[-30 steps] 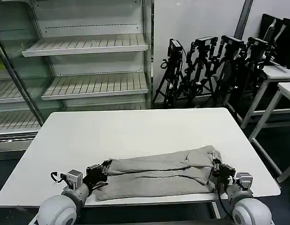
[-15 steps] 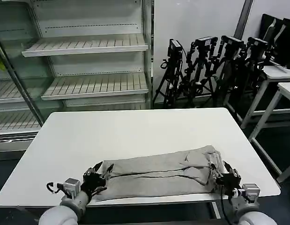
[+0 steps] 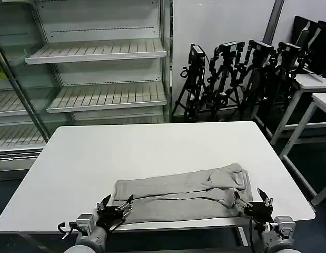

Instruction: Fold and organize the clothes.

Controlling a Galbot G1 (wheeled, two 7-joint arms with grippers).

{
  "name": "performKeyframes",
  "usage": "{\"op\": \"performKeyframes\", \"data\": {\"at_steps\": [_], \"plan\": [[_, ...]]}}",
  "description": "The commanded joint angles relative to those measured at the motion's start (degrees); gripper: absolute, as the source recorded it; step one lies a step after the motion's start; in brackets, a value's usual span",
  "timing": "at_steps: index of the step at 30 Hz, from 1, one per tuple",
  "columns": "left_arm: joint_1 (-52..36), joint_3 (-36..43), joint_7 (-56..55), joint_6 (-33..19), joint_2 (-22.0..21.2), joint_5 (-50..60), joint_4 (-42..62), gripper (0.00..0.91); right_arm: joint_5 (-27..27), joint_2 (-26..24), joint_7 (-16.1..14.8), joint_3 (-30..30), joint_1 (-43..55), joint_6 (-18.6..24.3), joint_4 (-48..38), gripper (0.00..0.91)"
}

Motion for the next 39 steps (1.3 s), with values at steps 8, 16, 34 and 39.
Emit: {"op": "performKeyframes", "data": {"at_steps": [8,16,34,39], "plan": [[0.2,-0.1,-0.7,-0.9,-3.1,-5.6,-0.1,0.02,-0.4,1.3,0.4,0.3,-1.6,0.2,1.5,0.907],[-0.9,-1.8,-1.0,-1.2,-2.7,-11.3,-0.3,0.02,-0.6,2.1,0.9,0.4,-2.3,0.0,2.8,0.907],[0.1,-29.1,-1.0,2.4,2.0,-47.5,2.0,0.02,-0.3,2.1,1.3,0.7,-2.2,-0.4,3.2,0.907],[-1.8,-38.2,-0.6,2.5,9.6,-55.0,9.1,0.02,-0.1,2.0,1.3,0.3,-1.4,-0.5,2.5,0.907]]}}
